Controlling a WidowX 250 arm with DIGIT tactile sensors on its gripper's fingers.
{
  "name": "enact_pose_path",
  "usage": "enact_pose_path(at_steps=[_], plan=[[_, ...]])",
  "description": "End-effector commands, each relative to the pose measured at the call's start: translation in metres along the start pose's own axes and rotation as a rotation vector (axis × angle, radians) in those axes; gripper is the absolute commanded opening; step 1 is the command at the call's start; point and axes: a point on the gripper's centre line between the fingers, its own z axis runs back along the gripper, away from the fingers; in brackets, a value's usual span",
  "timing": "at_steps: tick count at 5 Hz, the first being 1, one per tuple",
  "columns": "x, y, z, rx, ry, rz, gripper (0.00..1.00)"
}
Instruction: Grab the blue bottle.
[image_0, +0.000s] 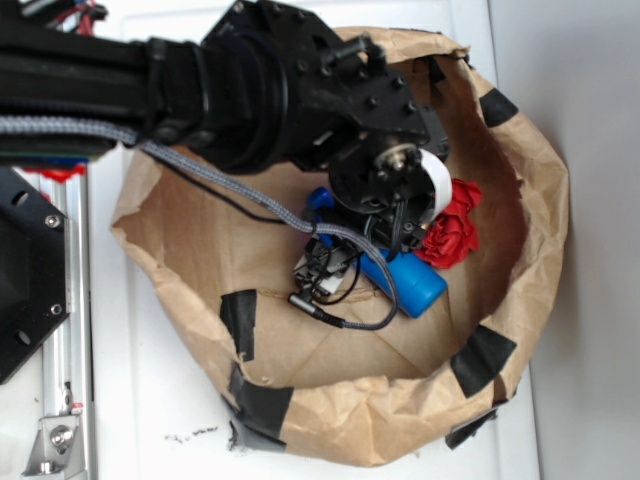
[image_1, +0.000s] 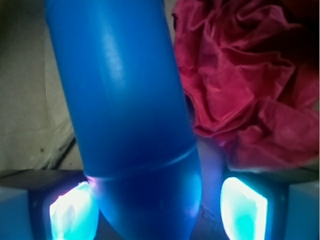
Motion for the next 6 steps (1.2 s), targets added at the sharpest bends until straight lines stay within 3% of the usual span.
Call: enact_pose_path(at_steps=[1, 3, 6], plan=[[0.003, -0.015, -0.003, -0.013, -0.014, -0.002, 0.00], [-0.001, -0.017, 0.008, -0.002, -0.031, 0.005, 0.00], [-0.027, -0.050, 0.116, 0.018, -0.126, 0.249, 0.00]])
